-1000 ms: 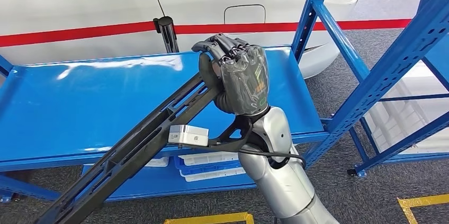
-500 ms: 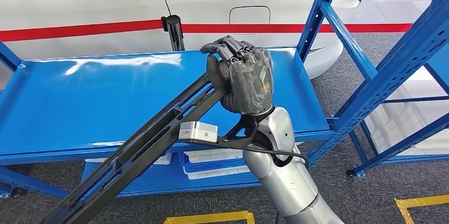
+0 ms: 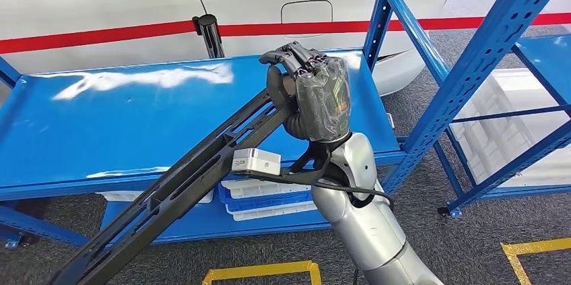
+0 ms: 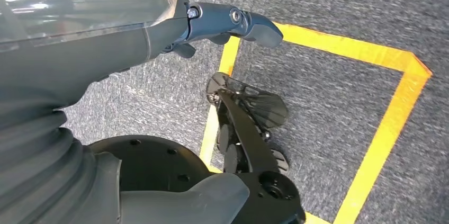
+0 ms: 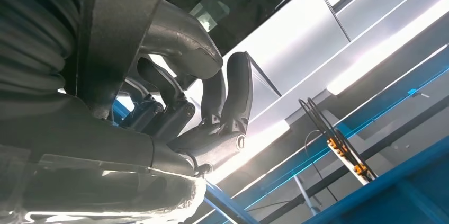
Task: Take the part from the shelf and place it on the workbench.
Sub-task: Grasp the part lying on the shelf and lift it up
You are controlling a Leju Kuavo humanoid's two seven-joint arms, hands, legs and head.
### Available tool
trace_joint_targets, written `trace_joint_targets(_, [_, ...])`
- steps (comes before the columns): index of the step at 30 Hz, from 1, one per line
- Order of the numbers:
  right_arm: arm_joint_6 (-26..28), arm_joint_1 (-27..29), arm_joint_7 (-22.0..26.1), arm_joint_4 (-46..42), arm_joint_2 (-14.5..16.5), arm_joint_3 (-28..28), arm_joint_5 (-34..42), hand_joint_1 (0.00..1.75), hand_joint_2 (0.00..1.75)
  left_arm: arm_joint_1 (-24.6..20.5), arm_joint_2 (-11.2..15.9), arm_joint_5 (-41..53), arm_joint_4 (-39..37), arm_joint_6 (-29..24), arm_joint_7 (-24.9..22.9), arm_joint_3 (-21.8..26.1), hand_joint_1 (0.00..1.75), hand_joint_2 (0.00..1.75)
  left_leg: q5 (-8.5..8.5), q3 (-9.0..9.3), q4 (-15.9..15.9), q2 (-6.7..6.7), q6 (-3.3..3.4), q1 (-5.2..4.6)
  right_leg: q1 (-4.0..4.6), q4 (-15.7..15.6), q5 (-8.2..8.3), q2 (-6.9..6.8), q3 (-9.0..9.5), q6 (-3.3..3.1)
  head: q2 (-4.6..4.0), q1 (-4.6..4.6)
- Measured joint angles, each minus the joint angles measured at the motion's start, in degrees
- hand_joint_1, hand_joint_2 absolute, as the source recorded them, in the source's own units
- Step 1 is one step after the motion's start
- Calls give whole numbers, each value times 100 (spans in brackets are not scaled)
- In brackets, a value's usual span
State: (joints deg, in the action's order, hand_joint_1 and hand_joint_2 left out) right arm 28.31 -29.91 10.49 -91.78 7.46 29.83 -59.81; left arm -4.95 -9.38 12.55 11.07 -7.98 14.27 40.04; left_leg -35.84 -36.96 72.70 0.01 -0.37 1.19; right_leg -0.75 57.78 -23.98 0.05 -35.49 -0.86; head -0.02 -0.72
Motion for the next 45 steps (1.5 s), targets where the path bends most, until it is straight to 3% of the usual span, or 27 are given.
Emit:
trace_joint_targets(3, [1,-2,0,-2,0,-1,2,175,175,-6,0,0,15,3,2,0,0,175,446,710,-1065,-1,58,-11,15,12,99,3,-93,49,0,0])
trace_joint_targets(5, [1,-13,0,-5,1,-4,3,175,175,-13,-1,0,28,4,7,0,0,175,518,978,-1530,-15,94,-50,21,10,167,-4,-114,121,1,3])
trace_joint_targets(7, [2,-20,0,-7,1,-4,3,175,175,-12,-3,0,30,6,10,0,0,175,568,938,-1581,-24,145,-90,18,-18,252,-11,-122,209,1,0])
trace_joint_targets(9, [3,-25,1,-7,-5,-9,3,175,175,-13,-7,0,30,7,10,0,0,175,684,865,-1631,3,225,-78,26,51,184,-8,-194,244,0,2])
trace_joint_targets(10, [5,-27,2,-8,-11,-15,5,175,175,-15,-9,0,31,7,10,0,0,175,758,810,-1656,18,271,-69,33,221,14,-6,-273,223,0,10])
trace_joint_targets(12, [8,-30,2,-9,-28,-23,8,175,175,-17,-11,0,33,7,10,1,0,175,884,681,-1663,33,328,-71,23,869,-490,-4,-484,153,0,29])
trace_joint_targets(13, [10,-27,2,-8,-39,-27,9,175,175,-15,-11,0,34,7,11,1,0,175,946,600,-1657,39,337,-76,13,1246,-681,-4,-566,151,0,35])
trace_joint_targets(14, [10,-22,2,-8,-50,-30,9,175,175,-13,-11,0,34,8,11,2,0,175,1003,519,-1651,43,335,-79,6,1515,-761,-4,-590,183,0,38])
trace_joint_targets(15, [10,-19,2,-7,-60,-32,9,175,175,-11,-11,0,34,11,11,2,0,175,1056,441,-1642,46,328,-80,3,1618,-740,-4,-526,239,0,41])
trace_joint_targets(16, [10,-16,2,-7,-67,-34,9,175,175,-10,-13,1,33,15,11,2,0,175,1103,371,-1631,48,316,-80,0,1491,-638,-5,-354,302,0,45])
trace_joint_targets(18, [10,-23,2,-7,-72,-35,9,175,175,-9,-16,16,33,28,11,2,0,175,1174,255,-1589,46,277,-86,1,729,-472,-5,228,362,1,45])
trace_joint_targets(20, [14,-38,2,-7,-69,-38,8,175,175,-10,-17,55,34,34,11,2,0,175,1236,174,-1548,47,212,-97,29,37,-510,-1,661,321,1,40])
trace_joint_targets(22, [21,-48,2,-5,-74,-45,8,175,175,-9,-17,103,34,34,9,1,0,175,1302,130,-1531,46,143,-97,58,-134,-548,2,715,255,1,35])
trace_joint_targets(24, [28,-59,2,4,-85,-53,11,175,175,-3,-11,132,35,34,9,0,0,175,1265,76,-1479,34,83,-71,5,-137,-481,-8,655,154,1,34])
trace_joint_targets(26, [34,-67,2,18,-89,-64,22,175,175,2,-4,145,36,37,14,0,0,175,876,-64,-1129,17,25,-40,-45,-148,-379,-26,571,43,0,15])
trace_joint_targets(28, [39,-65,-3,34,-89,-83,43,175,175,4,1,166,37,45,29,0,0,175,371,-261,-454,11,-29,-20,-33,-140,-278,-38,453,1,0,-6])
trace_joint_targets(29, [41,-61,-8,47,-90,-92,56,175,175,5,5,177,37,50,39,0,0,175,253,-323,-142,11,-51,-9,-28,-133,-230,-41,389,8,0,-7])
trace_joint_targets(31, [44,-51,-15,74,-92,-105,79,175,175,5,17,191,37,57,65,0,0,175,364,-222,27,12,-76,10,-25,-105,-147,-42,259,34,0,-8])
trace_joint_targets(33, [45,-46,-17,91,-90,-122,93,175,175,2,29,192,43,62,92,0,0,175,651,257,-591,12,-77,32,-30,-49,-94,-41,152,82,0,-9])
trace_joint_targets(35, [45,-53,-18,96,-79,-139,110,175,175,-6,35,185,57,66,116,0,0,175,680,703,-1286,-11,-46,18,-15,-2,-43,-42,78,158,0,-5])
trace_joint_targets(37, [45,-66,-19,98,-54,-148,125,175,175,-9,35,161,66,67,128,1,0,175,620,793,-1485,-36,24,-29,-2,-1,32,-47,46,247,0,-1])
trace_joint_targets(39, [45,-75,-20,103,-35,-159,132,175,175,-9,36,139,67,63,133,2,0,175,719,729,-1510,-20,144,-47,5,14,52,-44,9,317,1,2])
trace_joint_targets(40, [45,-77,-20,105,-34,-169,134,175,175,-11,36,134,68,61,134,2,0,175,784,682,-1531,-7,215,-49,10,101,-45,-40,-50,315,1,9])
trace_joint_targets(42, [45,-79,-21,110,-38,-192,140,175,175,-16,36,131,71,59,136,3,0,175,919,547,-1551,14,317,-57,8,594,-464,-32,-256,246,1,22])
trace_joint_targets(44, [45,-77,-22,120,-38,-208,161,175,175,-16,37,124,74,57,136,8,0,175,1049,368,-1544,15,352,-86,9,1349,-870,-29,-460,203,0,35])
trace_joint_targets(45, [46,-75,-22,129,-37,-216,176,175,175,-15,37,119,74,55,136,12,0,175,1117,276,-1541,17,358,-100,11,1605,-941,-29,-482,223,0,37])
